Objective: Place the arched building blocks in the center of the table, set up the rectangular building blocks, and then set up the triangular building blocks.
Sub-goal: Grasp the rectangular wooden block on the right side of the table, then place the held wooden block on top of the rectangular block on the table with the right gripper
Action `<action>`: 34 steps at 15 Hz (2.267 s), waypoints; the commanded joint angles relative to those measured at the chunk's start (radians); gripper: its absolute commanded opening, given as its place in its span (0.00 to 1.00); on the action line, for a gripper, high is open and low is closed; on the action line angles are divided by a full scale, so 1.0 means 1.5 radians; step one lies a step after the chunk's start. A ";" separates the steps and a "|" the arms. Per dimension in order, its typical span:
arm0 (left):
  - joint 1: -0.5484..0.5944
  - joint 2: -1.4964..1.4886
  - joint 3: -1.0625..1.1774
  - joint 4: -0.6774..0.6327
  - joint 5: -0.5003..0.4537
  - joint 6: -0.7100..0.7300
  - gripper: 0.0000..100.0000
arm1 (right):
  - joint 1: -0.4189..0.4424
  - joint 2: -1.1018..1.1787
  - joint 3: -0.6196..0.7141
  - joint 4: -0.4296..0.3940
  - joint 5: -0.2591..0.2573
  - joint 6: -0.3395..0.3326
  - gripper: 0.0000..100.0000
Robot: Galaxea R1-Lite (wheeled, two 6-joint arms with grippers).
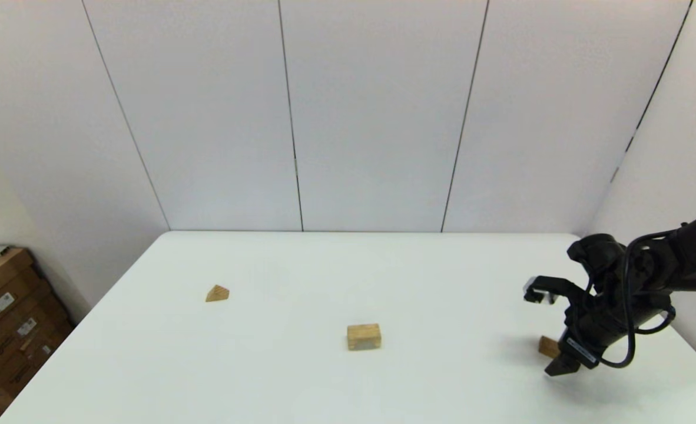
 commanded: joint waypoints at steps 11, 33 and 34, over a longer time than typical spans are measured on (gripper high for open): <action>0.000 0.002 0.000 0.000 0.000 0.000 1.00 | -0.002 0.030 -0.027 0.004 -0.017 0.004 0.00; 0.000 0.001 0.000 0.000 0.000 0.000 1.00 | 0.401 -0.098 -0.143 0.044 0.025 0.049 0.00; 0.000 0.001 0.000 0.000 0.000 0.000 1.00 | 0.421 -0.073 -0.169 0.051 0.021 0.049 0.00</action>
